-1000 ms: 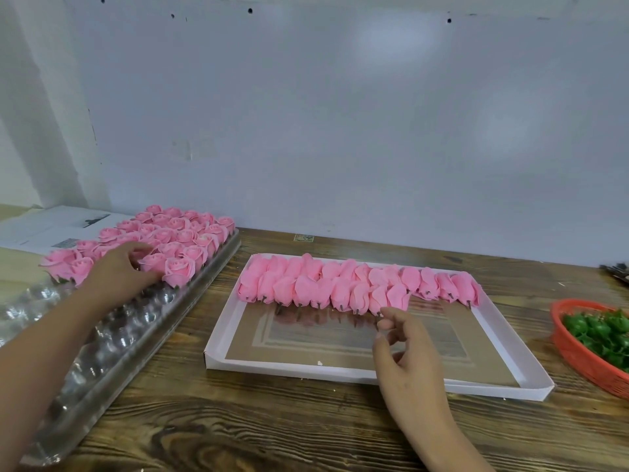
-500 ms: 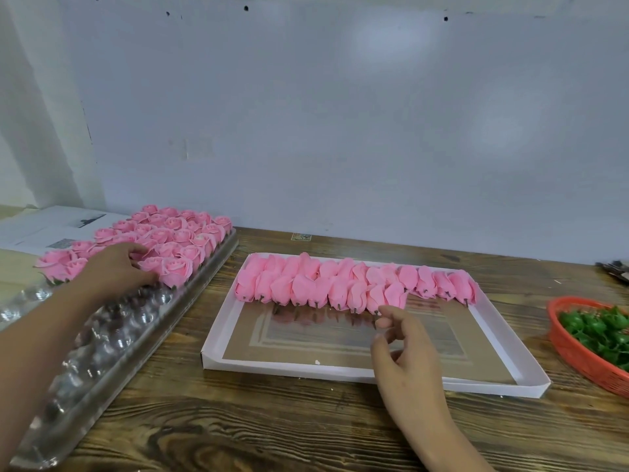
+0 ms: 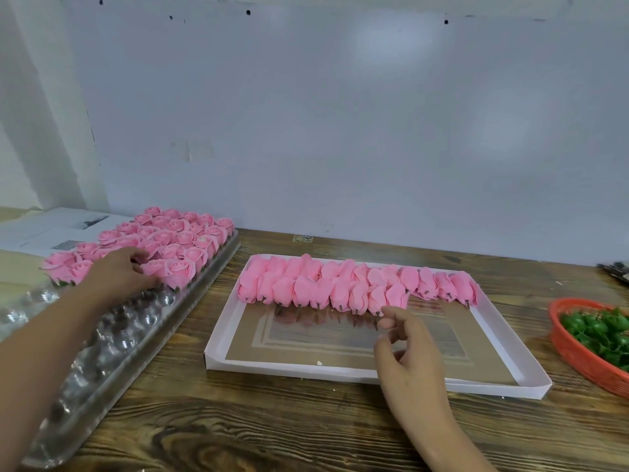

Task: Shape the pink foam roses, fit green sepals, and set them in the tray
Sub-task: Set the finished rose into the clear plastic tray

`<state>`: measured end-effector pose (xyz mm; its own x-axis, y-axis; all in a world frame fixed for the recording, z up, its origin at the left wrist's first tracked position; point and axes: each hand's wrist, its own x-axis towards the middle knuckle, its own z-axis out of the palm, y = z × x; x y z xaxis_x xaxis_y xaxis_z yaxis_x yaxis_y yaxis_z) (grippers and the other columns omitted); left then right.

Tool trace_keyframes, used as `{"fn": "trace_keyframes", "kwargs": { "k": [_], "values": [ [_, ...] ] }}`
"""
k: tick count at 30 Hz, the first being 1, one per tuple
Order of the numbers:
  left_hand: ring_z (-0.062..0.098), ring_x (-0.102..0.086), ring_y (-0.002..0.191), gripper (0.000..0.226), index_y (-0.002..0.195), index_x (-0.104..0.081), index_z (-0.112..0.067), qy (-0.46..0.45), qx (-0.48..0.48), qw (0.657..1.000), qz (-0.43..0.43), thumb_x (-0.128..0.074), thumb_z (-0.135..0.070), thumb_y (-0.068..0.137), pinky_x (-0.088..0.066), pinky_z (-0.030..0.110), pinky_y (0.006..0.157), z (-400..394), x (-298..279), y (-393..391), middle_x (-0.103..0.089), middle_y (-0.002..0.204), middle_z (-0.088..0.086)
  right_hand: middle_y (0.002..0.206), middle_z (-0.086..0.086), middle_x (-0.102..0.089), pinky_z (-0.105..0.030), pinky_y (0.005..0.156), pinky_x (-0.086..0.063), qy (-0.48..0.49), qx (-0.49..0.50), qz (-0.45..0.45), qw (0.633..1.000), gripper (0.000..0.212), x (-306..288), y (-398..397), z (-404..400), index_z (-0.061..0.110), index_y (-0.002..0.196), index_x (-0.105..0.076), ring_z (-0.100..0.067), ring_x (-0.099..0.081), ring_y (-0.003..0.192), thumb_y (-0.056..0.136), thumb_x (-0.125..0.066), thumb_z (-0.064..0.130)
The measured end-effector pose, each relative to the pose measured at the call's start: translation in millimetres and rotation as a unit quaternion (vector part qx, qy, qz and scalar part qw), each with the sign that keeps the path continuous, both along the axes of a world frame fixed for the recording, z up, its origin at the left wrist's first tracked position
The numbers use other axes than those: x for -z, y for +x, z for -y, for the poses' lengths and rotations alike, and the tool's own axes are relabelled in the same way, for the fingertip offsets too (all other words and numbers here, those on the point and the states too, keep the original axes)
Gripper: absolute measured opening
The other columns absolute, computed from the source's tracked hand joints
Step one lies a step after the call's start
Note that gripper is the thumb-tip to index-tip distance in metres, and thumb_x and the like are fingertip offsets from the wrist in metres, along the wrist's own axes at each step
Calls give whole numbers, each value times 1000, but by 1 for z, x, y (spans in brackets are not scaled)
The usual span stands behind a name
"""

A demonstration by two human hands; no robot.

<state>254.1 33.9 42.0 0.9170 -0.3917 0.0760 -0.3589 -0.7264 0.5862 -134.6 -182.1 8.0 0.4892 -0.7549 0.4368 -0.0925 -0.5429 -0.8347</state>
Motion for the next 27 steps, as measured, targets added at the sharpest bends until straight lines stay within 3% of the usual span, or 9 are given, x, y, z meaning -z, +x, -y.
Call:
{"fn": "trace_keyframes", "kwargs": {
  "k": [5, 8, 11, 14, 16, 17, 19, 23, 27],
  "values": [
    [21, -62, 78, 95, 154, -31, -13, 6, 12, 1000, -22, -83, -4, 75, -54, 41, 78, -1, -15, -22, -56, 136, 21, 96, 11, -62, -19, 68, -43, 19, 5, -3, 1000, 31, 1, 0, 3, 36, 109, -56, -9, -58, 83, 91, -56, 10],
    [27, -63, 88, 81, 153, -31, -13, 94, -10, 995, 37, -73, -9, 84, -54, 43, 83, 1, -30, -45, -60, 133, 17, 96, 10, -62, -27, 71, -46, 14, 9, -8, 1000, 29, 0, -1, 3, 30, 110, -58, -9, -58, 86, 91, -56, 8],
    [18, -65, 78, 55, 146, -42, -18, 52, -7, 990, 131, -61, -17, 94, -57, 40, 72, 19, -38, -94, -65, 112, 2, 90, 11, -64, -19, 68, -43, 15, 13, -21, 1000, 30, -1, -2, 5, 34, 104, -59, -6, -58, 79, 90, -57, 8],
    [3, -62, 73, 25, 123, -56, -33, -21, 122, 982, 141, -55, -27, 98, -55, 27, 65, 50, -31, -165, -63, 88, -14, 80, 8, -67, -12, 62, -41, 10, 38, -41, 998, 24, -2, -4, 11, 35, 96, -62, -3, -57, 71, 91, -57, 12],
    [-8, -58, 76, 9, 106, -55, -43, -3, 260, 959, 114, -53, -40, 97, -51, 15, 67, 70, -16, -214, -60, 85, -22, 73, 6, -66, -15, 59, -41, 10, 69, -59, 996, 17, -4, -7, 18, 32, 89, -62, -2, -57, 70, 91, -56, 16],
    [-11, -55, 80, 5, 100, -53, -45, 15, 323, 939, 112, -51, -48, 96, -48, 14, 70, 78, -7, -234, -57, 87, -25, 70, 5, -64, -21, 60, -44, 10, 86, -69, 994, 15, -5, -9, 23, 30, 85, -62, -4, -57, 70, 91, -55, 18],
    [-9, -51, 86, 23, 99, -52, -42, 49, 410, 902, 122, -44, -63, 92, -44, 14, 75, 88, 12, -258, -54, 93, -25, 69, 5, -62, -34, 63, -47, 11, 123, -90, 988, 12, -8, -13, 32, 25, 82, -60, -10, -58, 69, 92, -56, 20],
    [5, -51, 100, 30, 108, -55, -31, 89, 423, 877, 208, -38, -55, 100, -42, 22, 84, 98, 35, -260, -55, 107, -14, 76, 12, -57, -35, 71, -46, 21, 155, -105, 982, 7, -14, -20, 46, 21, 87, -57, -19, -57, 77, 89, -58, 14],
    [13, -55, 101, 27, 107, -57, -27, 63, 441, 858, 257, -38, -45, 104, -49, 31, 84, 98, 43, -257, -59, 106, -9, 54, 11, -46, -26, 51, -30, 56, 117, -202, 971, 30, -21, -24, 58, 23, 59, -43, -13, -45, 56, 82, -58, 11]
  ]
}}
